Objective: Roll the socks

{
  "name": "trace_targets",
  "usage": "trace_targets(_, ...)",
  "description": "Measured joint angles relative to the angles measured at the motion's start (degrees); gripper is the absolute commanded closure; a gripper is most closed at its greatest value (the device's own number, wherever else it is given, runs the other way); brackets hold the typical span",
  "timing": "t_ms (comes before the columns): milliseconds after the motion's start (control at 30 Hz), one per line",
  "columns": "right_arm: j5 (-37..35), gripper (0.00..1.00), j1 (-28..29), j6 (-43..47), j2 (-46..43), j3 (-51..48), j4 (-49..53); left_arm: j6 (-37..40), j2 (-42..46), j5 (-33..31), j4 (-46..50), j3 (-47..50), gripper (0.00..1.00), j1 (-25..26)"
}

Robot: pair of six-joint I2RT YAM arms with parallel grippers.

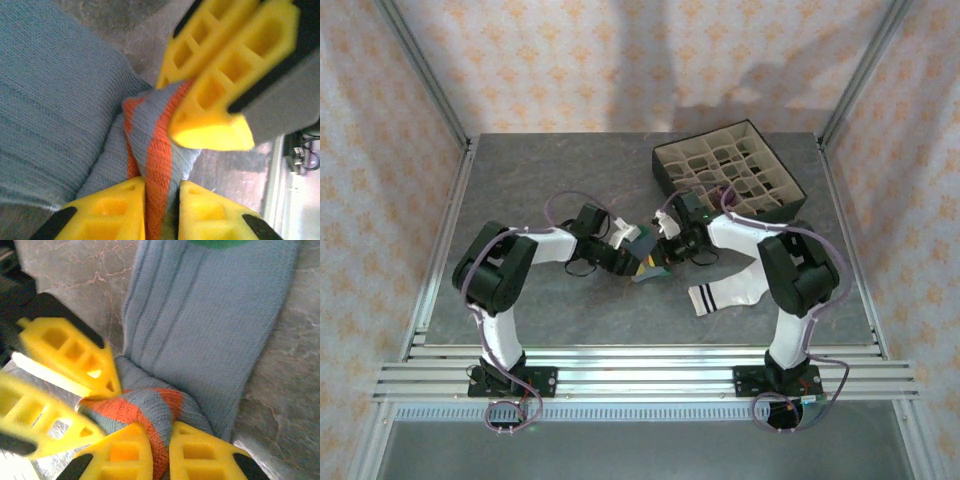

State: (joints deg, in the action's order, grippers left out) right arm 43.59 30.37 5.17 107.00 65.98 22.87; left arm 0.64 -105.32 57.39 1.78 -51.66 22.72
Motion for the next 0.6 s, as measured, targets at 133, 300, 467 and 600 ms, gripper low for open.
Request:
trace_targets(133, -0.39, 0.95, 0.50, -0.46, 3.04, 5.14, 5.66, 0.96, 7.06, -6.51, -2.86, 6.10, 0.72, 0.42)
trace_targets(300, -1.22, 0.95, 0.46, -2.21, 5.25, 9.29, 11.15, 7.13, 17.42, -16.83, -2.91, 11.17, 0.71, 4.72)
trace_targets(467, -1.40, 0.94, 0.46, -3.82, 7.04, 12.33, 14.93, 18.29, 28.44, -31.39, -8.57, 16.94, 0.63, 15.93)
trace_targets(600, -1.42, 0.94, 0.46, -4.52, 8.11, 13.94, 17.03, 27.34, 31.26, -43.08, -14.05, 21.55, 0.62, 22.23)
